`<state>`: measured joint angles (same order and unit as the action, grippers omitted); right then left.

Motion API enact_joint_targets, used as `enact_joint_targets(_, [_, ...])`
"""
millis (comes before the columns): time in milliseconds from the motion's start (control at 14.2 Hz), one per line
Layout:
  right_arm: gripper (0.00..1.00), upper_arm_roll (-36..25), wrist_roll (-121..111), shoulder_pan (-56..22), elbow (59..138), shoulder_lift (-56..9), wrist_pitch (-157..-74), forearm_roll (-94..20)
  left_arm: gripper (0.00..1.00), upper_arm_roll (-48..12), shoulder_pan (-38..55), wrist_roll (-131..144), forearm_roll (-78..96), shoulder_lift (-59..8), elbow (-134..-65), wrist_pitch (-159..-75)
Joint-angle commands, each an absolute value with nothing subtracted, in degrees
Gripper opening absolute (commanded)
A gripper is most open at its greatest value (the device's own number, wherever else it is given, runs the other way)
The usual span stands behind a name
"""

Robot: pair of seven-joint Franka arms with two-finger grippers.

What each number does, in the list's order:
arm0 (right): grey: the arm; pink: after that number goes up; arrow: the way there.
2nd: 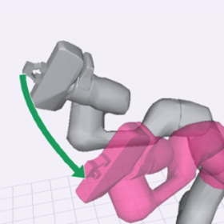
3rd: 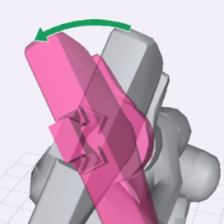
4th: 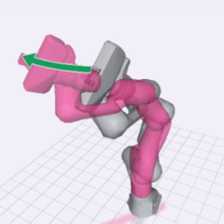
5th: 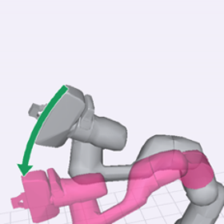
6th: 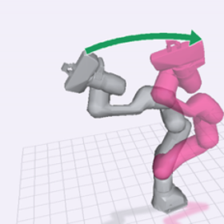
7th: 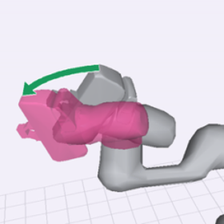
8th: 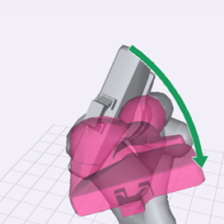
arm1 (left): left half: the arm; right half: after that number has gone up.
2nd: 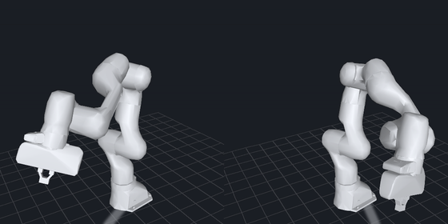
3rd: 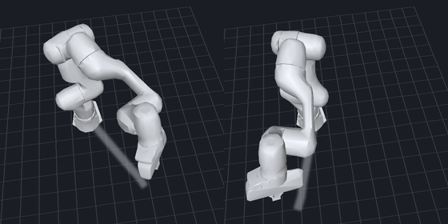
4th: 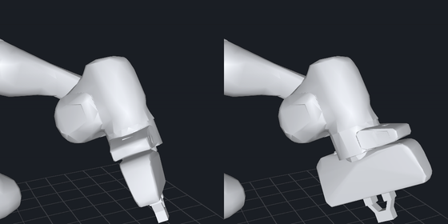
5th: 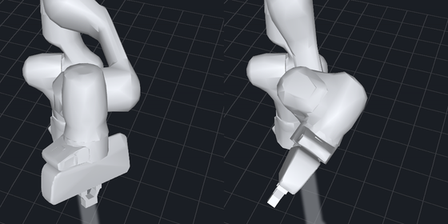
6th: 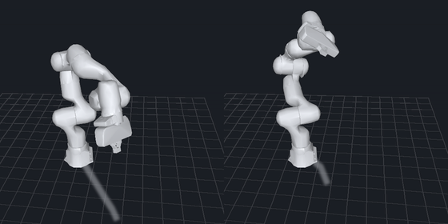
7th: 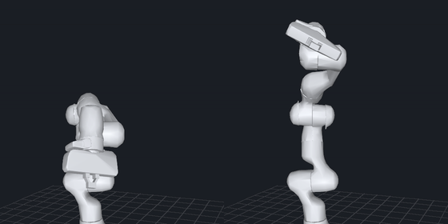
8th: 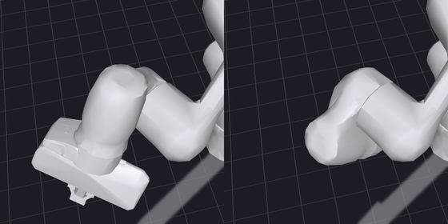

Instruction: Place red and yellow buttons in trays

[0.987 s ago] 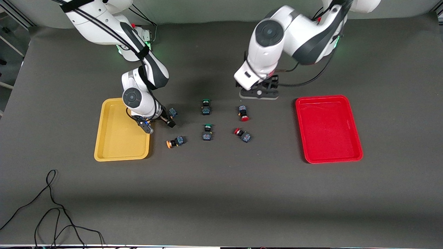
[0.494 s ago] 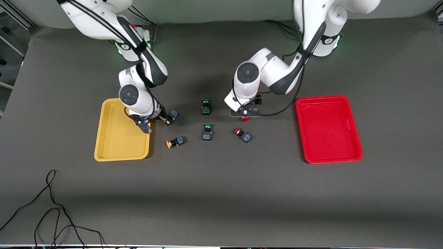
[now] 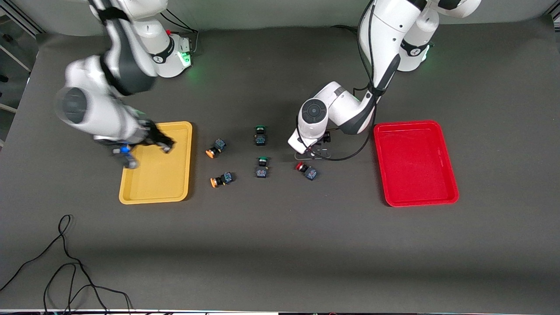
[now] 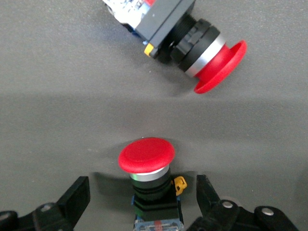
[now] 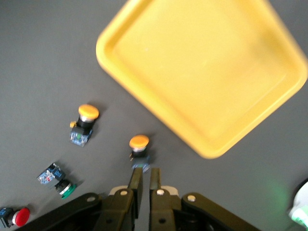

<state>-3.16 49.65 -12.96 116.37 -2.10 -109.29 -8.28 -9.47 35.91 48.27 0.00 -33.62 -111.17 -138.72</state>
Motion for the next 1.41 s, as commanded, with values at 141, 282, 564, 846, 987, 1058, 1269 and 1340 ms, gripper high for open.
enact_joint_targets(141, [0.14, -10.99, 39.81, -13.01, 122.5, -2.98, -110.9, -9.05, 0.17, -8.88, 36.65, 53.35, -1.14, -33.14, -110.48, -137.99])
enact_joint_targets(282, [0.14, -12.82, 38.94, -13.01, 128.73, -3.08, -118.44, -8.79, 0.06, -8.88, 36.48, 53.79, -1.14, -32.96, -110.39, -137.55])
enact_joint_targets(564, [0.14, -13.18, 37.35, -13.01, 135.6, -6.93, -129.43, -9.32, 0.06, -9.14, 32.97, 52.48, -0.97, -27.27, -110.13, -131.25])
enact_joint_targets(846, [0.14, -13.18, 37.09, -13.27, 139.04, -10.27, -136.14, -9.32, 0.06, -9.23, 27.09, 42.3, 1.32, -19.52, -110.91, -121.92])
enact_joint_targets(987, [0.34, -13.18, 37.18, -13.27, 138.96, -10.11, -135.88, -9.32, 0.06, -9.23, 22.61, 35.55, 1.32, -16.54, -115.11, -121.55])
enact_joint_targets(1058, [0.84, -12.92, 37.61, -13.45, 138.87, -9.06, -135.27, -9.32, 0.07, -9.23, 19.72, 30.98, 1.32, -14.78, -118.09, -121.55])
enact_joint_targets(1269, [1.0, -6.81, 44.44, -14.5, 135.89, -6.59, -132.98, -14.29, 0.07, -9.05, 9.87, 17.61, 1.32, -12.48, -123.57, -121.73])
enact_joint_targets(1340, [1.0, -1.11, 48.74, -14.41, 134.05, -7.29, -133.41, -17.63, 0.08, -8.97, 6.8, 14.79, 1.23, -13.35, -123.84, -122.42])
